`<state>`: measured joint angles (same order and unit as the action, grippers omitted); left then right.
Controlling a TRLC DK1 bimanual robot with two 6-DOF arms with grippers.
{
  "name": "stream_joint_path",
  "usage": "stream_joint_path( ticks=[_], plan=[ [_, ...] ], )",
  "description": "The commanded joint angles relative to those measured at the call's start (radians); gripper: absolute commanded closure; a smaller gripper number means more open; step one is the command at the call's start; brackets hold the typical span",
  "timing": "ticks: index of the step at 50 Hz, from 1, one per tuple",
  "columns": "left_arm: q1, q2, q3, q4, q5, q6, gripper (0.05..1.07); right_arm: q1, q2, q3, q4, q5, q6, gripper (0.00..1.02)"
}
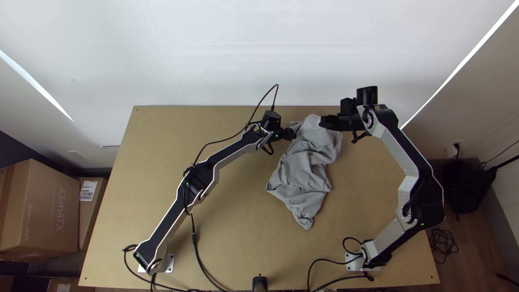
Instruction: Fold the t-shirt
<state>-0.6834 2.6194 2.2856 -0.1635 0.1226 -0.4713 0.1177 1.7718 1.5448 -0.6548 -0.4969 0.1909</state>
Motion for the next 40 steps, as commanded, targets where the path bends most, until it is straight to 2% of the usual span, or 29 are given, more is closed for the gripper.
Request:
stream_joint_path(
  ticks=[1,5,8,22,40],
  plan=[
    [-0.016,0.033,0.032,0.050,0.008,-0.007,0.72,0.002,-0.045,-0.032,0.007,0.001,0.024,1.00],
    [-0.027,0.036,0.031,0.088,0.008,-0.007,0.94,-0.003,-0.055,-0.037,0.007,0.001,0.030,1.00],
    [-0.036,0.041,0.032,0.107,0.008,-0.006,1.05,-0.007,-0.063,-0.040,0.007,0.001,0.035,1.00],
    [-0.025,0.018,0.025,0.048,0.018,0.002,1.05,-0.016,-0.084,-0.064,0.007,0.001,0.035,1.00],
    [0.058,-0.185,-0.048,-0.022,0.018,-0.006,1.05,-0.061,-0.103,-0.051,0.021,0.011,0.042,1.00]
  ],
)
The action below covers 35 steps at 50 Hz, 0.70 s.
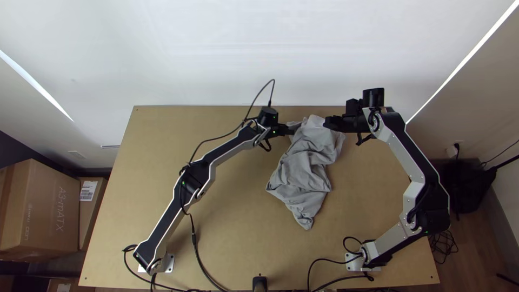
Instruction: Fold the t-shirt
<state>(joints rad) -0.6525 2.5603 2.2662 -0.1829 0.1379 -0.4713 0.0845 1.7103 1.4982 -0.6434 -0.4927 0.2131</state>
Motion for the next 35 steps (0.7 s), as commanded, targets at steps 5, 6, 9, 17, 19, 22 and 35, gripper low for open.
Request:
stream_joint_path(
  ticks=[5,6,9,17,19,22,35],
  plan=[
    [0.056,-0.203,-0.074,-0.009,0.002,-0.015,1.05,-0.054,-0.064,-0.007,0.013,0.006,0.017,1.00],
    [0.062,-0.216,-0.080,-0.012,0.002,-0.023,1.05,-0.058,-0.069,-0.007,0.013,0.006,0.017,1.00],
    [0.082,-0.267,-0.108,-0.020,0.002,-0.029,1.05,-0.077,-0.087,-0.012,0.013,0.006,0.016,1.00],
    [0.137,-0.419,-0.226,-0.018,0.002,-0.029,1.05,-0.117,-0.140,-0.029,0.013,0.006,0.012,1.00],
    [0.151,-0.459,-0.260,-0.015,0.002,-0.029,1.05,-0.126,-0.152,-0.032,0.013,0.006,0.012,1.00],
    [0.171,-0.525,-0.312,-0.009,0.002,-0.029,1.05,-0.137,-0.170,-0.030,0.011,0.008,0.014,1.00],
    [0.255,-0.807,-0.484,-0.004,0.002,-0.007,1.05,-0.163,-0.248,0.017,0.002,0.032,0.022,1.00]
  ],
)
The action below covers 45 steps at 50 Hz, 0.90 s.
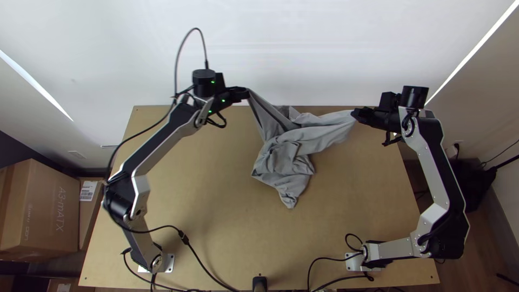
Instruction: Fold the t-shirt
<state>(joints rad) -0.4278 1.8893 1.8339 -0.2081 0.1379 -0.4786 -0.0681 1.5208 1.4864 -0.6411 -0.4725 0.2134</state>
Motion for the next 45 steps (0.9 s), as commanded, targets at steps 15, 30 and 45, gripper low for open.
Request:
stream_joint_path(
  ticks=[15,30,45],
  plan=[
    [0.116,-0.457,-0.208,-0.002,0.000,0.044,1.05,-0.041,-0.183,0.091,0.020,0.041,0.066,1.00],
    [0.179,-0.694,-0.259,-0.083,-0.006,0.080,1.05,-0.070,-0.320,0.135,0.115,0.063,0.093,1.00],
    [0.327,-0.892,-0.240,-0.091,-0.031,0.152,1.05,-0.093,-0.505,0.110,0.408,0.114,0.099,1.00]
  ],
)
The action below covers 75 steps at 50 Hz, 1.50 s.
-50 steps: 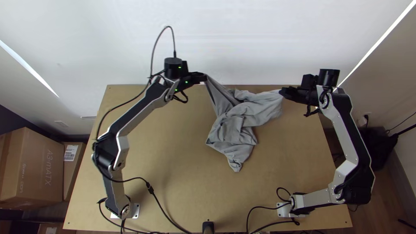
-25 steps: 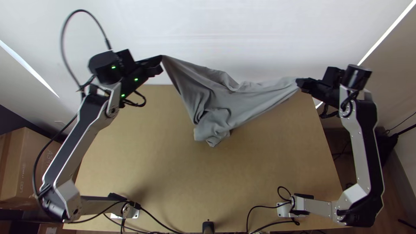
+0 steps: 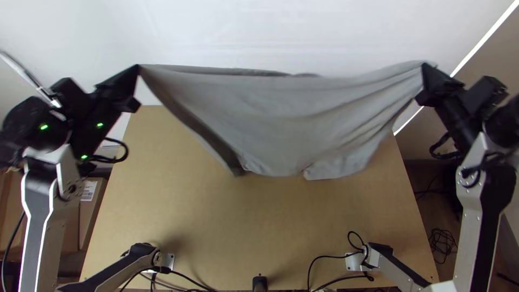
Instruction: Fold the t-shirt
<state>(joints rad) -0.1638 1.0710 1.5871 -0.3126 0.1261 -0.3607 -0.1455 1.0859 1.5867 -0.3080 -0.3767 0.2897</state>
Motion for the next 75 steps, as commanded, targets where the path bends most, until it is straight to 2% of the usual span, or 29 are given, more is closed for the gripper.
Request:
stream_joint_path(
  ticks=[1,8,20,30,40,48,62,75],
  plan=[
    [0.073,-0.085,0.007,0.013,-0.019,0.045,1.05,-0.017,-0.080,0.010,0.086,0.018,0.023,1.00],
    [0.144,-0.184,0.001,0.012,-0.028,0.120,1.05,-0.026,-0.158,0.001,0.130,0.018,0.025,1.00],
    [0.190,-0.355,-0.021,-0.014,-0.060,0.141,1.05,-0.034,-0.340,-0.065,0.176,0.027,0.029,1.00],
    [0.230,-0.445,0.002,-0.010,-0.095,0.134,1.05,-0.029,-0.497,-0.105,0.168,0.027,0.029,1.00],
    [0.277,-0.476,-0.007,-0.098,-0.086,0.046,1.05,-0.006,-0.546,-0.120,0.141,0.027,0.058,1.00],
    [0.267,-0.536,-0.188,-0.128,-0.019,0.026,1.05,0.018,-0.552,-0.211,0.079,0.025,0.071,1.00],
    [0.257,-0.637,-0.552,-0.181,0.075,-0.015,1.05,0.093,-0.639,-0.620,0.044,0.024,0.080,1.00],
    [0.221,-0.631,-0.822,-0.143,0.121,-0.023,1.05,0.127,-0.593,-0.873,0.098,0.024,0.078,1.00]
  ],
)
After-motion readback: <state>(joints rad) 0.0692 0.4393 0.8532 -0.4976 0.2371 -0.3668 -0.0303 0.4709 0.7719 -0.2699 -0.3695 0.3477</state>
